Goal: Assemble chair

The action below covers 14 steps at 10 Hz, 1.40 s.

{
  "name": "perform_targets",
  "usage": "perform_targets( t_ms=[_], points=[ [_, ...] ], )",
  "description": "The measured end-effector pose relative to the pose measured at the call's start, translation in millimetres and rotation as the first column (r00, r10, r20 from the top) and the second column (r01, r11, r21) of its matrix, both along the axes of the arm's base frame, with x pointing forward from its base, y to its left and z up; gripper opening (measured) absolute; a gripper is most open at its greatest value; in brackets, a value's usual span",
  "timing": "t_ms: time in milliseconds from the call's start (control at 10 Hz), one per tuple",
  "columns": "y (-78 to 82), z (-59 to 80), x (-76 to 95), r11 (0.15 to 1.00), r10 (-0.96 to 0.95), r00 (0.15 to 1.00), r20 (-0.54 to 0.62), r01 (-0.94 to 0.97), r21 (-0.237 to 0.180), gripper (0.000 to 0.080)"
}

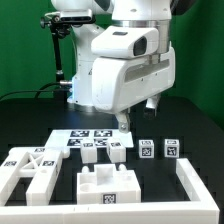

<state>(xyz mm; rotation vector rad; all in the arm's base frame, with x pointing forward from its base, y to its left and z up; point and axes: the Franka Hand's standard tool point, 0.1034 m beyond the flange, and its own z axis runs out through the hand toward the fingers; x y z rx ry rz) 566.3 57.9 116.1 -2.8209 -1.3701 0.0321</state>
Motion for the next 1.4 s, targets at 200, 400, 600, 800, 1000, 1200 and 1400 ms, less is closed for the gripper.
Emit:
perform_targets(
  t_ms=[200, 400, 600, 800, 1000, 1200, 1400],
  points=[
    [0.0, 0.0, 0.0, 1.000, 0.000, 1.000, 0.000, 0.000, 0.000, 0.0650],
    [0.0, 0.0, 0.0, 1.000, 0.000, 1.000, 0.000, 0.000, 0.000, 0.0650],
    [-2.1, -3.3, 0.2, 1.000, 0.006, 1.000, 0.003, -0.006, 0.002, 0.0650],
    [-28.1, -38.0, 3.9, 1.000, 0.025, 0.999, 0.032, -0.025, 0.008, 0.0650],
    [-41.6, -55.1, 12.0, 0.999, 0.036, 0.997, 0.064, -0.036, 0.010, 0.0649],
    [-39.1, -54.4, 11.9, 1.000, 0.008, 0.998, 0.063, -0.009, 0.012, 0.0650],
    [-38.0, -55.1, 11.5, 0.994, -0.112, 0.992, 0.060, 0.111, 0.023, 0.0650]
  ],
)
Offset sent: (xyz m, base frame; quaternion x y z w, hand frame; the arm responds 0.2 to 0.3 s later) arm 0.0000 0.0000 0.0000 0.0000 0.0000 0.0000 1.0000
